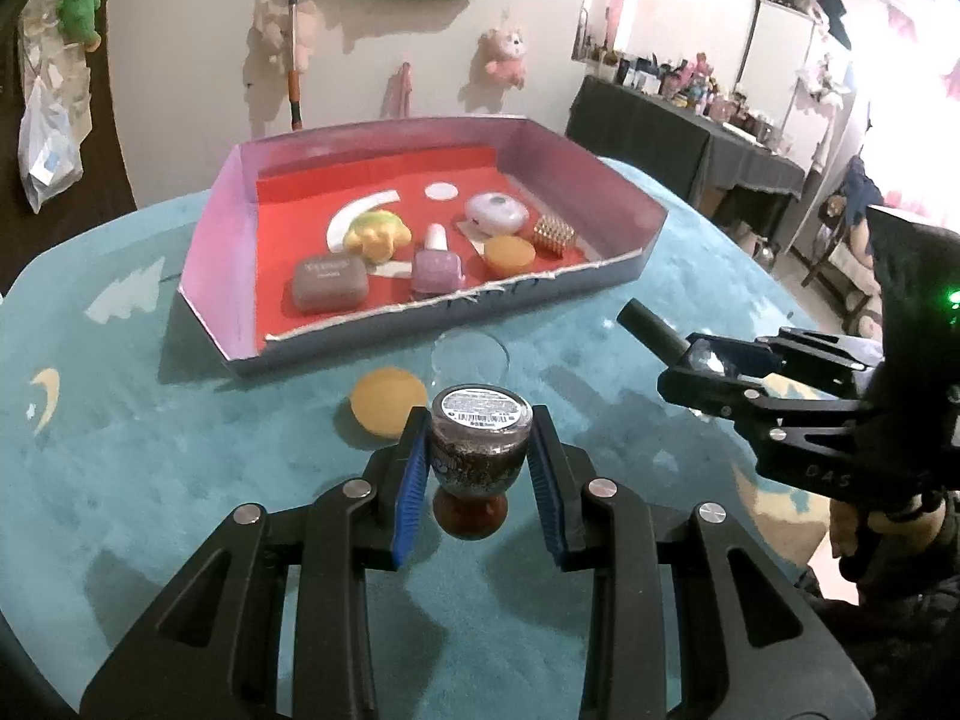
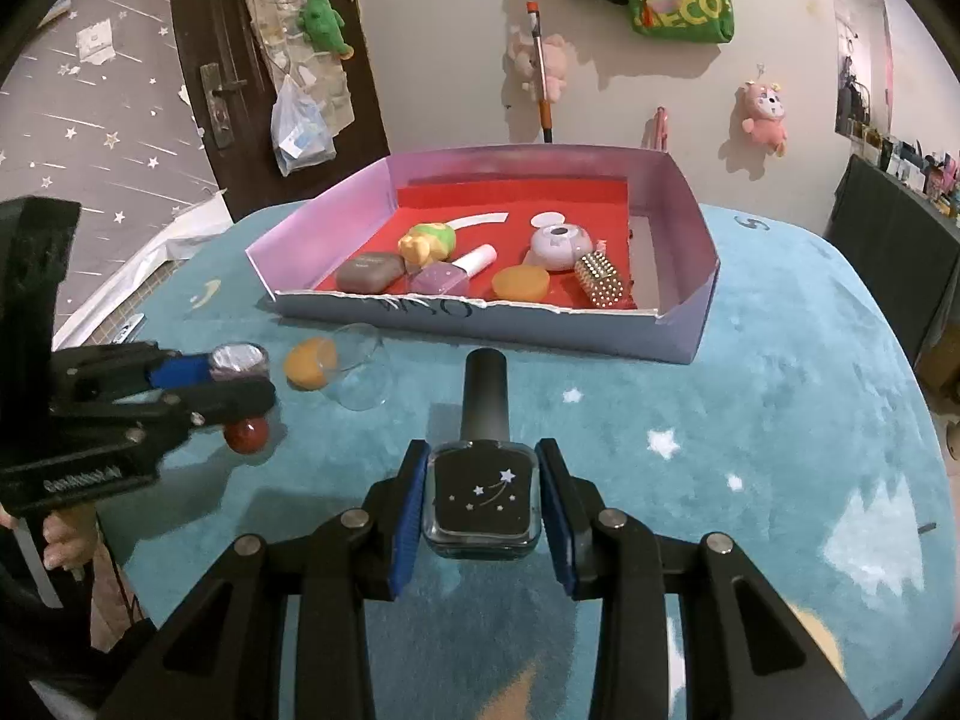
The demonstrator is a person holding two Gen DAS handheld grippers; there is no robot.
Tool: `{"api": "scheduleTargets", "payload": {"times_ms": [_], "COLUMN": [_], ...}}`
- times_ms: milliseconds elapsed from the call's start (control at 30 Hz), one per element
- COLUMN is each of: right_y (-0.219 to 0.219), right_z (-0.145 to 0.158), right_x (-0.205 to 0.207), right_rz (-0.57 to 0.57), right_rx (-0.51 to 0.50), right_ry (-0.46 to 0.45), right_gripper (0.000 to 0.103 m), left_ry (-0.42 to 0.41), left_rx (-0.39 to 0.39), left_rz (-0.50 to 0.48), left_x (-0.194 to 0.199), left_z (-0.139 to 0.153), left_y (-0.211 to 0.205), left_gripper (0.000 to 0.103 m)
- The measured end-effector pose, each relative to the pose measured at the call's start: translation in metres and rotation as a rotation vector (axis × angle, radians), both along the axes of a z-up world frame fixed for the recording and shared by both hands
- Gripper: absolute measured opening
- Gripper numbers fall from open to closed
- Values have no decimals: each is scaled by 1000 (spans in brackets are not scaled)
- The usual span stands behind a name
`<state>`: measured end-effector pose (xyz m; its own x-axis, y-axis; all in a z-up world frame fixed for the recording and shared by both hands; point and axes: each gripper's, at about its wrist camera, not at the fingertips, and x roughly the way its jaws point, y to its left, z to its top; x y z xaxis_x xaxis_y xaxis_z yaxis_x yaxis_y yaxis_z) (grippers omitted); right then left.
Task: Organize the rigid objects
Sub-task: 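Lift and carry the glitter jar and black polish over the pink box with both tools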
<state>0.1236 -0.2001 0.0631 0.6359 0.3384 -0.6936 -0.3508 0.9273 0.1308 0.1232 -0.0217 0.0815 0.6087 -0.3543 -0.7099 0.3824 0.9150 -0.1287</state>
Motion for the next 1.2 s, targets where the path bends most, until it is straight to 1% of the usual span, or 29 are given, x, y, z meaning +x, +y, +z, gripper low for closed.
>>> {"api": "scheduleTargets", "payload": {"times_ms": [167, 367, 467, 600, 733, 767, 867, 967, 1033, 1200], "right_y": [1, 2, 2, 6, 17, 22, 36, 52, 60, 71], "right_z": [3, 6, 19, 42, 61, 65, 67, 60, 54, 39], "right_x": [0, 5, 15, 39, 79, 95, 128, 163, 187, 225], "right_rz": [10, 22, 38, 63, 90, 101, 113, 124, 131, 140], "right_rx": [4, 30, 43, 40, 55, 56, 41, 3, -16, -45], "right_ry": [-9, -12, -33, -74, -74, -67, -43, -9, 29, 100], "right_gripper": [38, 38, 38, 38, 38, 38, 38, 38, 38, 38], "left_ry": [-10, -25, -42, -27, 34, 58, 107, 169, 203, 283], "left_rx": [0, -21, -5, 24, 81, 97, 139, 182, 201, 245], "left_rz": [9, 1, -5, -22, -27, -31, -23, -13, -12, 10], "left_x": [2, 12, 24, 53, 92, 104, 128, 155, 168, 202], "left_z": [9, 32, 50, 70, 73, 72, 66, 57, 51, 32], "left_y": [5, 15, 20, 22, 18, 16, 14, 12, 12, 12], "left_gripper": [30, 30, 30, 30, 30, 30, 30, 30, 30, 30]}}
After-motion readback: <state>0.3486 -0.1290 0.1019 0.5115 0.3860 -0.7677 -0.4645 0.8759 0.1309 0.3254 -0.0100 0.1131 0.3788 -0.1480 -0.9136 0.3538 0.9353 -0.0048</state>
